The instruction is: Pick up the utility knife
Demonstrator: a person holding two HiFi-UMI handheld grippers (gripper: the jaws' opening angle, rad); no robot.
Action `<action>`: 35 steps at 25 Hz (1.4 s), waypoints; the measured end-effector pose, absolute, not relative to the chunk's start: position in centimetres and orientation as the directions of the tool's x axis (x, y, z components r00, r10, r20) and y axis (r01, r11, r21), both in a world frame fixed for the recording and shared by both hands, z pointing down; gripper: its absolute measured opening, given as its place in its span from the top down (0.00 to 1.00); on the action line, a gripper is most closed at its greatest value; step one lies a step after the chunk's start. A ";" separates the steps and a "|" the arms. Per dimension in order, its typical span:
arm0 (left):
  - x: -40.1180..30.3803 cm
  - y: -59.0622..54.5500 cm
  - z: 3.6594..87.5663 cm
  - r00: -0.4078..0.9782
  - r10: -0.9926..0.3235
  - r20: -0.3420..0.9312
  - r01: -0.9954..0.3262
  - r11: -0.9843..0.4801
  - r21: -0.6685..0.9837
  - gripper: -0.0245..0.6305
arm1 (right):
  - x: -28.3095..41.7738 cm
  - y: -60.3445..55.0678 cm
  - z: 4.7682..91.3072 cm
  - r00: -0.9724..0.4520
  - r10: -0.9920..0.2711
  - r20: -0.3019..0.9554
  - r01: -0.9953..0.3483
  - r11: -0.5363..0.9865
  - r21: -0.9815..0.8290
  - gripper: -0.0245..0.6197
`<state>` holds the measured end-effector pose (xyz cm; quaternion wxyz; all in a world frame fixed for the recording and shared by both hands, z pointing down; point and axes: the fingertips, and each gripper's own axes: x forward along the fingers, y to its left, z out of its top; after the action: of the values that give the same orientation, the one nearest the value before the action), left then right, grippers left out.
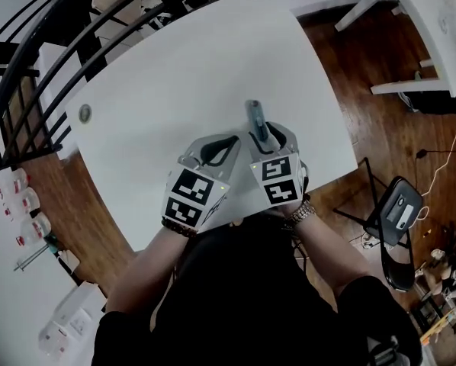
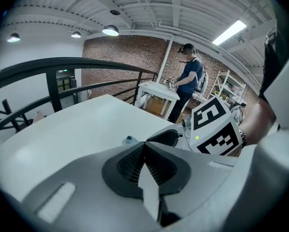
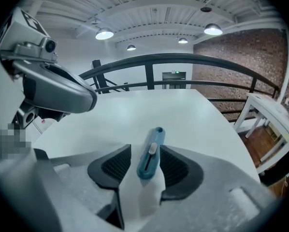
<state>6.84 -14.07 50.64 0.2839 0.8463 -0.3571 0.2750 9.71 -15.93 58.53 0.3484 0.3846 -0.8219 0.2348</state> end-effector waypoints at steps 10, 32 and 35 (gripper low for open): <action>6.9 -15.7 51.9 0.567 -0.438 0.698 -0.780 -0.559 0.282 0.94 | 9.6 -17.4 61.1 -0.453 -0.429 0.781 -0.778 0.619 -0.111 0.70; 5.3 -15.0 49.5 0.490 -0.526 0.695 -0.840 -0.499 0.215 0.94 | 8.2 -17.3 57.0 -0.542 -0.440 0.716 -0.708 0.698 -0.106 0.76; 4.5 -14.6 48.7 0.467 -0.555 0.689 -0.858 -0.473 0.201 0.94 | 7.2 -17.1 55.8 -0.573 -0.434 0.695 -0.680 0.725 -0.108 0.76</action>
<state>4.47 -14.57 48.70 0.2725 0.8118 -0.4351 0.2781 7.18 -17.07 55.82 0.3319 0.3211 -0.8674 0.1851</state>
